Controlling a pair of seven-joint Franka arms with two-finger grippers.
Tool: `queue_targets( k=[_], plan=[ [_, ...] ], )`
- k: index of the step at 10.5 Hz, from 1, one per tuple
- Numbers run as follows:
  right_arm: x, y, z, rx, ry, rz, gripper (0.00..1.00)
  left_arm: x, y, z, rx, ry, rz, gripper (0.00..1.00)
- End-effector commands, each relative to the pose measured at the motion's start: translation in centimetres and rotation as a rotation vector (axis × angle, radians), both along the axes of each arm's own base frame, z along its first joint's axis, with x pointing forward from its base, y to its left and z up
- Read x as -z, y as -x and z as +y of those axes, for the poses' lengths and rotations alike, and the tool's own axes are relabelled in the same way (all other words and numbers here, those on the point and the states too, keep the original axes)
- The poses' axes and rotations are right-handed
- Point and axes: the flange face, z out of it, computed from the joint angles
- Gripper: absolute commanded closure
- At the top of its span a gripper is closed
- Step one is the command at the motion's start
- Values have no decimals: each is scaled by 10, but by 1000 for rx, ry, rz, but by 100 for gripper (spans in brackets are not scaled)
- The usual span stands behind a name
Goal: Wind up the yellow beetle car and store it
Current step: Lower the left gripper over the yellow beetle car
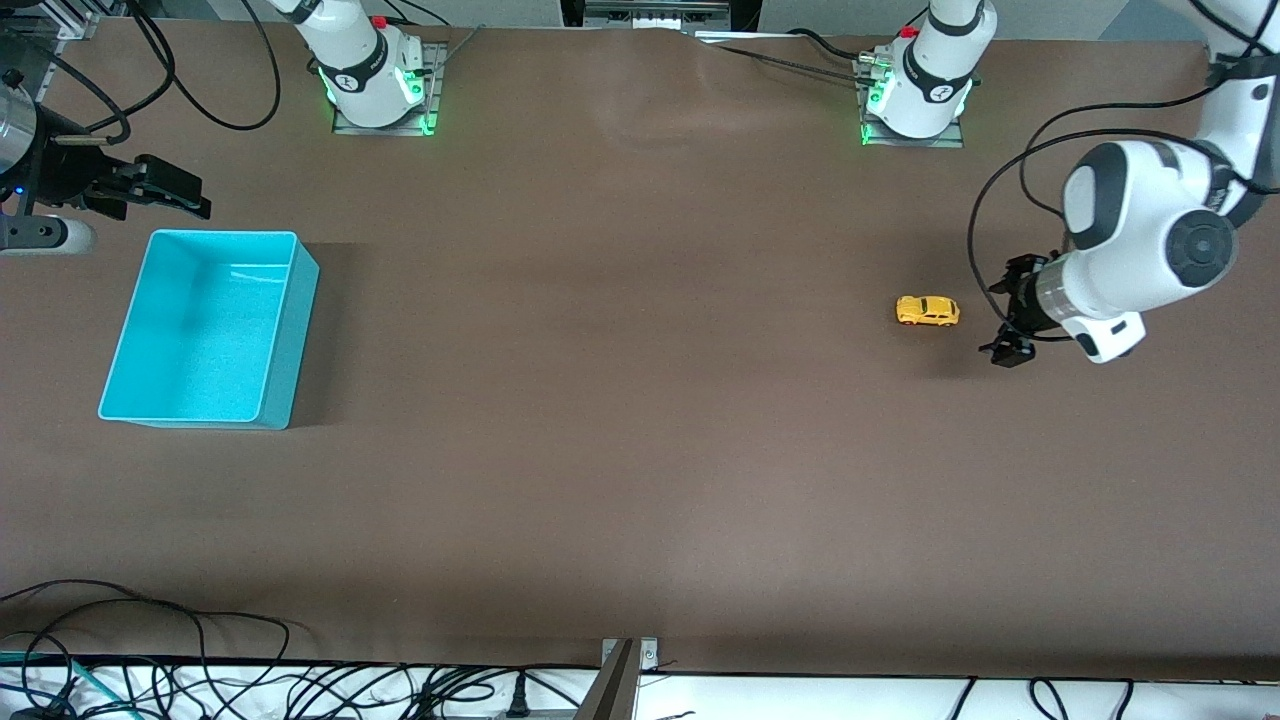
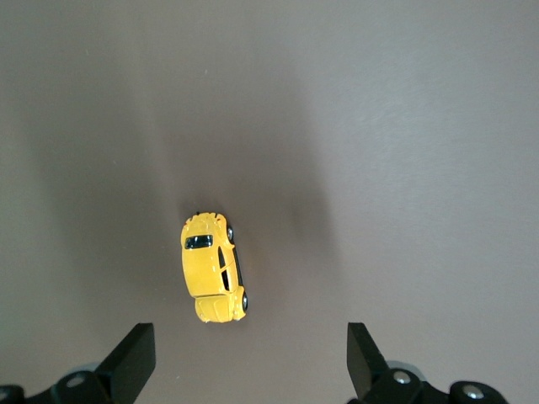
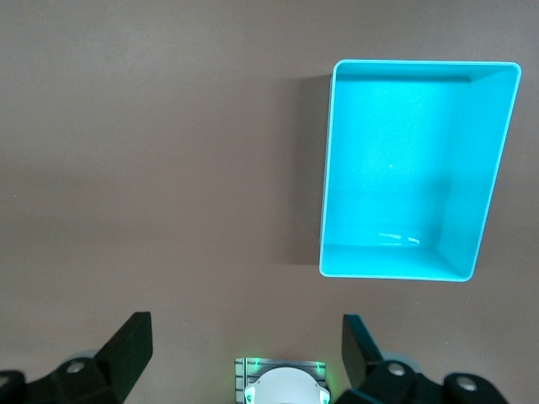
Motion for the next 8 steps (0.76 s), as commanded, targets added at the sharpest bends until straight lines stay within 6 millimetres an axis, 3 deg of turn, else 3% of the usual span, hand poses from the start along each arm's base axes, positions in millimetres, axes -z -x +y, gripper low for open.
queue_targets(
  k=[1,3,5,8],
  plan=[
    [0,1,2,-20,4,-1,0,22,12,0,-85,34,26,0],
    [0,1,3,-21,1,-1,0,46,27,-3,-141,15,6,0],
    [3,-1,3,-21,-1,2,0,75,46,-18,-125,9,-38,0],
    [4,-1,3,-22,-1,2,0,100,60,-17,-158,-4,-51,0]
  ],
)
